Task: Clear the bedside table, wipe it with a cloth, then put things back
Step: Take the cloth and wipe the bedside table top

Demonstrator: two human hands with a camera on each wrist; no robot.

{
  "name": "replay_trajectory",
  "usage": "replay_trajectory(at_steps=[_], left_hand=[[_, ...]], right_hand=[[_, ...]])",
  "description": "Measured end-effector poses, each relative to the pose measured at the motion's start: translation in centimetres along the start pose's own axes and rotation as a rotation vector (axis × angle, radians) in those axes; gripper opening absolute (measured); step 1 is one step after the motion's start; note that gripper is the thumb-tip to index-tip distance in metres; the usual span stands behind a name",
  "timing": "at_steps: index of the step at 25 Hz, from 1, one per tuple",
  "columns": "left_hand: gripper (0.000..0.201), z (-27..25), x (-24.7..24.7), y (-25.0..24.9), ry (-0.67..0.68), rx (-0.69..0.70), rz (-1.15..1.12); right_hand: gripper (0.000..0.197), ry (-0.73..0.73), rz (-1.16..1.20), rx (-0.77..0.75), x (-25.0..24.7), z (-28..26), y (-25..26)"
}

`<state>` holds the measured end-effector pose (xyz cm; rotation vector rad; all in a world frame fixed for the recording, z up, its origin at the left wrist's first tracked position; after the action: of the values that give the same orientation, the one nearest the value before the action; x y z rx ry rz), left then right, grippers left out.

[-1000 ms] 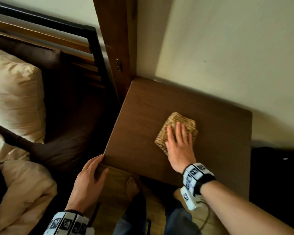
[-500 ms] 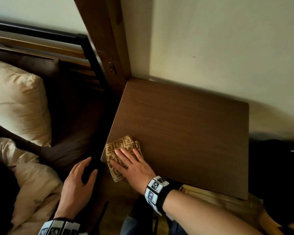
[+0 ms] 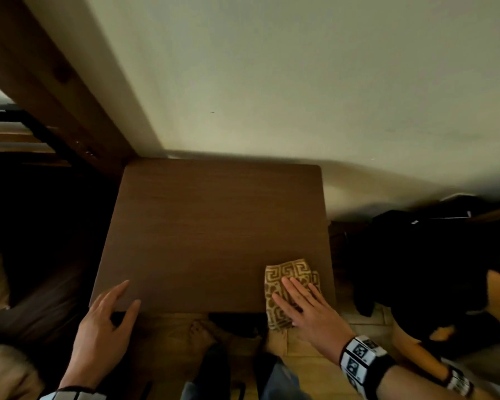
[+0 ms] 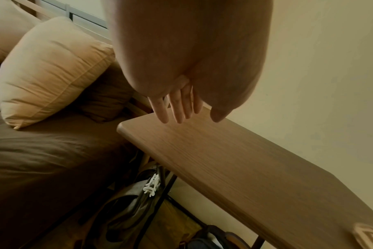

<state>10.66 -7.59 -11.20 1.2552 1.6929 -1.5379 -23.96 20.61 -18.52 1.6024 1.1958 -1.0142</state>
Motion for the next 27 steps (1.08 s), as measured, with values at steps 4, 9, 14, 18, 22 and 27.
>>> replay_trajectory(at_steps=[4,9,14,18,22,27], left_hand=[[0.052,-0.1,0.0,-2.1,-0.003,-0.003,0.02],[0.05,-0.9,-0.5,-2.8,-0.04,0.006,0.028],[0.052,-1.3,-0.9,-2.9,-0.032,0.014,0.039],[0.054,-1.3,-1.2,-2.6,-0.021,0.002,0.016],[0.051,-1.6,-1.1,-2.6,-0.019,0.027,-0.042],[0.049,-2.1,-1.0,-3.9,0.001,0.071,-0.043]], right_hand=[[0.089,0.074,0.047,0.094,0.0,-3.3,-5.0],[0.068,0.093,0.134,0.18,-2.2,0.3,-7.5],[0.067,0.017,0.109,0.219,-4.4,9.2,-6.0],[0.068,0.022,0.113,0.155,-4.8,12.2,-1.5],[0.08,0.088,0.12,0.032,-4.6,10.8,2.6],[0.117,0.139,0.009,-0.212,-2.2,6.4,4.6]])
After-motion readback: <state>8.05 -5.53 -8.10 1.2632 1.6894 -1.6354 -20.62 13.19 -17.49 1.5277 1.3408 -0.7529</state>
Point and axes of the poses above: each hand's wrist, its own z-axis towards the middle knuckle, its own x-axis out of the palm, y = z × x, the point moved 3 cm from there along z, towards the middle knuckle, and after that the axes turned 11 degrees about -y, right-handed, at the moved point
